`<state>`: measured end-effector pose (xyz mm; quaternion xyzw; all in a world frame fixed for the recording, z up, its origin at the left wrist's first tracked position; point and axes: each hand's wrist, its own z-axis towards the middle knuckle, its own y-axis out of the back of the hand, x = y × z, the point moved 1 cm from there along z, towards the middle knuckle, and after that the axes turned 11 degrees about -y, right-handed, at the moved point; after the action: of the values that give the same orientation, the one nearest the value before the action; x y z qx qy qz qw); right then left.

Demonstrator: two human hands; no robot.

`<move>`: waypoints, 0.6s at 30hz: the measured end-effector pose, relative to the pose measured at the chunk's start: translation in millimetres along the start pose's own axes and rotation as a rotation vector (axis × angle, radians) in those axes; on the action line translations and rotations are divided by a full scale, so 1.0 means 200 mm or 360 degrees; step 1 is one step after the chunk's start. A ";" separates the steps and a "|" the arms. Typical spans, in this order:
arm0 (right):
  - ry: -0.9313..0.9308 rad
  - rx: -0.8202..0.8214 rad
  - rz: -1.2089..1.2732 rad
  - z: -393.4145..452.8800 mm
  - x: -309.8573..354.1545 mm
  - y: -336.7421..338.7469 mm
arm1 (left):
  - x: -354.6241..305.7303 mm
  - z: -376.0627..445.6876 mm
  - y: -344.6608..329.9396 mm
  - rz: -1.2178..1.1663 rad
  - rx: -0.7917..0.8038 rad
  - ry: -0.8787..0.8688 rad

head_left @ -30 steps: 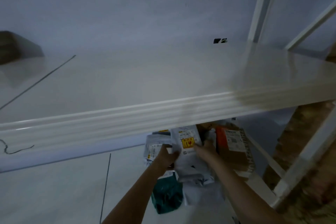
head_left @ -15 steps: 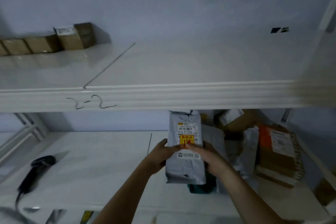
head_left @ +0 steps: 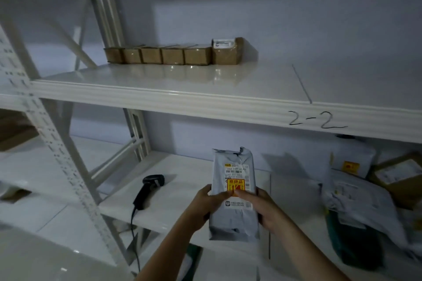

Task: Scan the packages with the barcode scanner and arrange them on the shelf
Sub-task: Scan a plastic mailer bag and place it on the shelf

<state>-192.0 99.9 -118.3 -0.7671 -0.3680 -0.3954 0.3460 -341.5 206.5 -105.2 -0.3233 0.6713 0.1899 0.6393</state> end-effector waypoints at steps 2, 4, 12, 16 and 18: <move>-0.0042 0.0019 -0.0022 0.06 -0.02 -0.16 | 0.00 -0.04 0.16 -0.0010 -0.0058 0.0027; -0.0070 0.0040 -0.0032 0.14 -0.05 -0.29 | 0.00 -0.05 0.31 -0.0028 -0.0101 0.0052; -0.0120 0.0127 -0.0133 0.53 -0.04 -0.61 | 0.01 0.11 0.78 0.0090 -0.0120 0.0077; -0.0104 0.0129 -0.0179 0.79 0.00 -0.70 | 0.02 0.31 1.03 0.0132 -0.0293 0.0148; -0.0113 0.0096 -0.0206 0.93 0.01 -0.72 | 0.03 0.43 1.17 0.0199 -0.0578 0.0259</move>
<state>-246.3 324.4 -164.5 -0.7444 -0.4407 -0.3782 0.3294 -436.2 431.5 -157.9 -0.4052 0.6942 0.3203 0.5013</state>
